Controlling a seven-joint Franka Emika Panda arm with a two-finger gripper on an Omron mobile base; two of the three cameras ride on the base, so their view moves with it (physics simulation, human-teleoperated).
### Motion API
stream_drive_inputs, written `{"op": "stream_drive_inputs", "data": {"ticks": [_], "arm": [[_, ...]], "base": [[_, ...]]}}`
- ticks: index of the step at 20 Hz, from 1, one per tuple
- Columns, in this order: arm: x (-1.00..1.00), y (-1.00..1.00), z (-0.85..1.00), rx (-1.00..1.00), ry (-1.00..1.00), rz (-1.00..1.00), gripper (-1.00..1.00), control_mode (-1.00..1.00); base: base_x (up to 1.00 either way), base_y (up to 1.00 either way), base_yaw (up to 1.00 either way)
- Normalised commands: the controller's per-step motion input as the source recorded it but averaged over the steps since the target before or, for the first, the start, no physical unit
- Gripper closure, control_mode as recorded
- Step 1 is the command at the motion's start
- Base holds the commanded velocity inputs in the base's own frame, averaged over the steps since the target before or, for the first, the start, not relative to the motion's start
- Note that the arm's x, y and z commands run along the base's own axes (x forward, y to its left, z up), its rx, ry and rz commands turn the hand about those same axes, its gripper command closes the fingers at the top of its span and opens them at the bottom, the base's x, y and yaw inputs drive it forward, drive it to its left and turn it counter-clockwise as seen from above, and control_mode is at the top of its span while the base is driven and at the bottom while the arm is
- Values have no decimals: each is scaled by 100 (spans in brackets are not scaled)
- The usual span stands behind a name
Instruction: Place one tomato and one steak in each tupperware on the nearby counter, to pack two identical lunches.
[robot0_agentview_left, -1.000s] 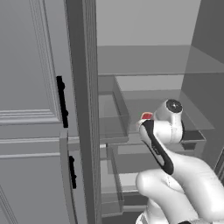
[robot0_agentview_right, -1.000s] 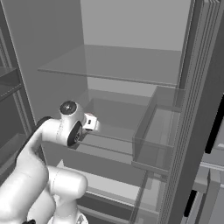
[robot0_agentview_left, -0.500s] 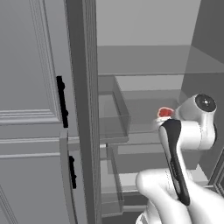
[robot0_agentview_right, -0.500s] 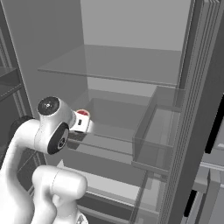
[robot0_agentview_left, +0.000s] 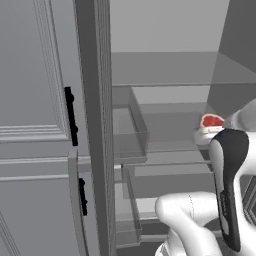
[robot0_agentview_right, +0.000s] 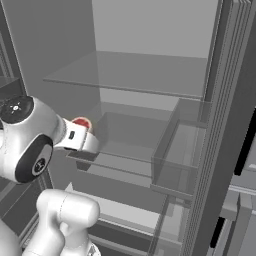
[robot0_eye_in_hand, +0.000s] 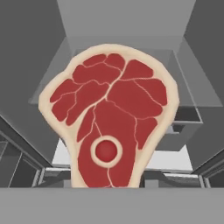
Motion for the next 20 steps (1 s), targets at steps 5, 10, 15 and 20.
{"op": "stream_drive_inputs", "data": {"ticks": [5,10,15,20], "arm": [[-83,1,34,0,-17,-1,100,-100],[-19,1,2,0,-4,0,100,100],[0,0,0,0,0,0,100,100],[0,0,0,0,0,0,100,100]], "base": [[0,0,0],[-80,8,0],[-100,59,11],[-100,87,27]]}}
